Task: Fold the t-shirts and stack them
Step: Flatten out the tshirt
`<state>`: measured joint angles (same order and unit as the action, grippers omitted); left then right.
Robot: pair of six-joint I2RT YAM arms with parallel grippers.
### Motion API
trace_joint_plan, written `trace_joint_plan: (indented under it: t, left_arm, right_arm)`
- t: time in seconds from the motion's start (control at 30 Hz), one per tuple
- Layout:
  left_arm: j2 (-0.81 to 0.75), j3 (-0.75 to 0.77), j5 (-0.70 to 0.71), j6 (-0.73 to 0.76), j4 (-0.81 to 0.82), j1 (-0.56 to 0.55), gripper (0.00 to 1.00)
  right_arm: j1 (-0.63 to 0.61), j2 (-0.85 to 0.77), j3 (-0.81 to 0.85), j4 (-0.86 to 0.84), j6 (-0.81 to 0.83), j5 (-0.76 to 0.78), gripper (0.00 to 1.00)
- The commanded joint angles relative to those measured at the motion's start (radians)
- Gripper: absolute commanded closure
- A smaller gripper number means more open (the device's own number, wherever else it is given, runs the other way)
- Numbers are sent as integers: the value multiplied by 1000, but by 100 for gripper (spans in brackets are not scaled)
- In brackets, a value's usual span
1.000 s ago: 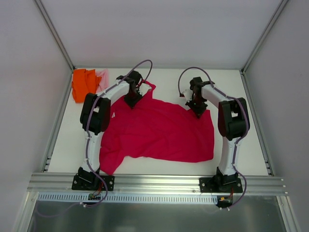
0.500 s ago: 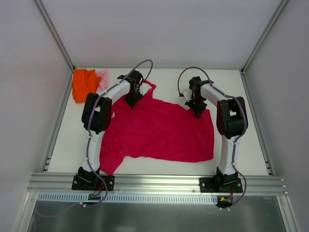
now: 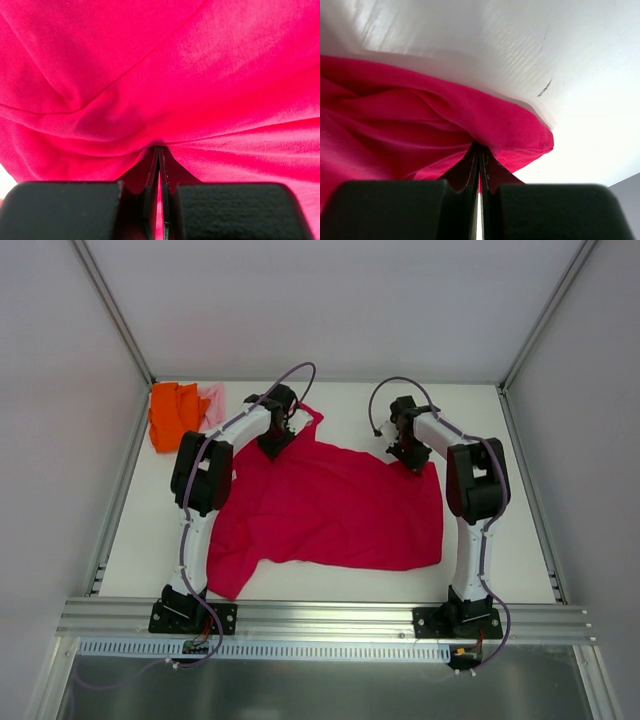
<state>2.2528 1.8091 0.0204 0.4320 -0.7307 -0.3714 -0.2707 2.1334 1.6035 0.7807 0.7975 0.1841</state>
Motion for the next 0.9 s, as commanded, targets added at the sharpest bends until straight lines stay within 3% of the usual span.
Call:
trace_joint_plan:
  t: [0.0, 0.7, 0.83, 0.87]
  left_arm:
    - [76, 53, 58, -29, -1, 22, 100]
    - [79, 183, 39, -137, -12, 22, 100]
    - [33, 139, 38, -148, 22, 22, 100]
    - [-34, 55, 32, -142, 99, 22, 100]
  right_arm:
    - [11, 29, 42, -21, 22, 51, 99]
    - [13, 118, 242, -63, 52, 179, 99]
    - [14, 99, 230, -98, 42, 186, 99]
    - [14, 67, 195, -157, 40, 180, 99]
